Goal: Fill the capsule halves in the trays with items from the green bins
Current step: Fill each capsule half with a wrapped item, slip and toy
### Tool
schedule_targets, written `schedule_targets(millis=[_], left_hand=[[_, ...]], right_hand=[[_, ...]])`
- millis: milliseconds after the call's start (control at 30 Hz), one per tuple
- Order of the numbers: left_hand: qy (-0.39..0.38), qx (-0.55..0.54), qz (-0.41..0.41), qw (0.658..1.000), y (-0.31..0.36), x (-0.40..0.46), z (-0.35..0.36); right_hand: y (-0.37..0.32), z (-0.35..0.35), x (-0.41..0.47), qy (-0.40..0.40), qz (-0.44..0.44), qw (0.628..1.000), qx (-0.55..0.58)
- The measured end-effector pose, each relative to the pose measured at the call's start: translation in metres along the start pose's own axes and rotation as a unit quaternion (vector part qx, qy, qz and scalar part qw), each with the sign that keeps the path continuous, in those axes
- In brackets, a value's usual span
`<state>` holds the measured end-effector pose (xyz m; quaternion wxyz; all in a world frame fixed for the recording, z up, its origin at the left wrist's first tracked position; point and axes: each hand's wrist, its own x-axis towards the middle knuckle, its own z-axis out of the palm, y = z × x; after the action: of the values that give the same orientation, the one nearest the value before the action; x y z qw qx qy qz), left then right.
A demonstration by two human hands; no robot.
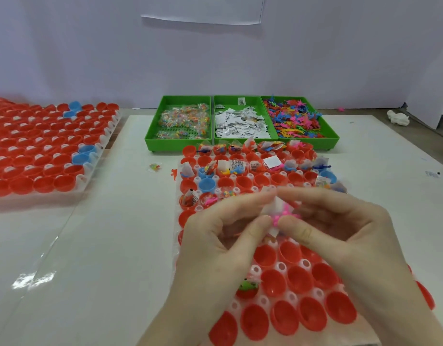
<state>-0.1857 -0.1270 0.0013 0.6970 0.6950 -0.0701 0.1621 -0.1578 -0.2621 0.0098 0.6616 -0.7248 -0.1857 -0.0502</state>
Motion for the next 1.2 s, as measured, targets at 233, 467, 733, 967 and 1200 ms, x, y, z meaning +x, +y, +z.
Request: schedule_targets(millis=[233,467,733,967,1200], left_hand=[[-0.057,0.022,-0.065,0.996,-0.014,-0.005,0.001],[-0.056,0.080,-0.073,0.993,-0.028,-0.011,0.007],[-0.049,0.067,-0.097,0.992,-0.028,-0.010,-0.012],[0.057,0.046,-0.077,0.994,-0.020,0.002,-0.039],[0.046,0.133,-0.033,0.989,-0.015,-0.007,-0.046]], right_hand=[[0.005,-0.002,-0.007,0.007,0.020,0.996,-0.084],[0.010,-0.007,-0.011,-0.005,0.067,0.990,-0.120],[0.015,-0.011,-0.016,-0.090,0.158,0.965,-0.188],[0.013,-0.010,-0.014,-0.137,0.124,0.935,-0.301],[0.013,-0.006,-0.007,-0.202,0.109,0.894,-0.384]])
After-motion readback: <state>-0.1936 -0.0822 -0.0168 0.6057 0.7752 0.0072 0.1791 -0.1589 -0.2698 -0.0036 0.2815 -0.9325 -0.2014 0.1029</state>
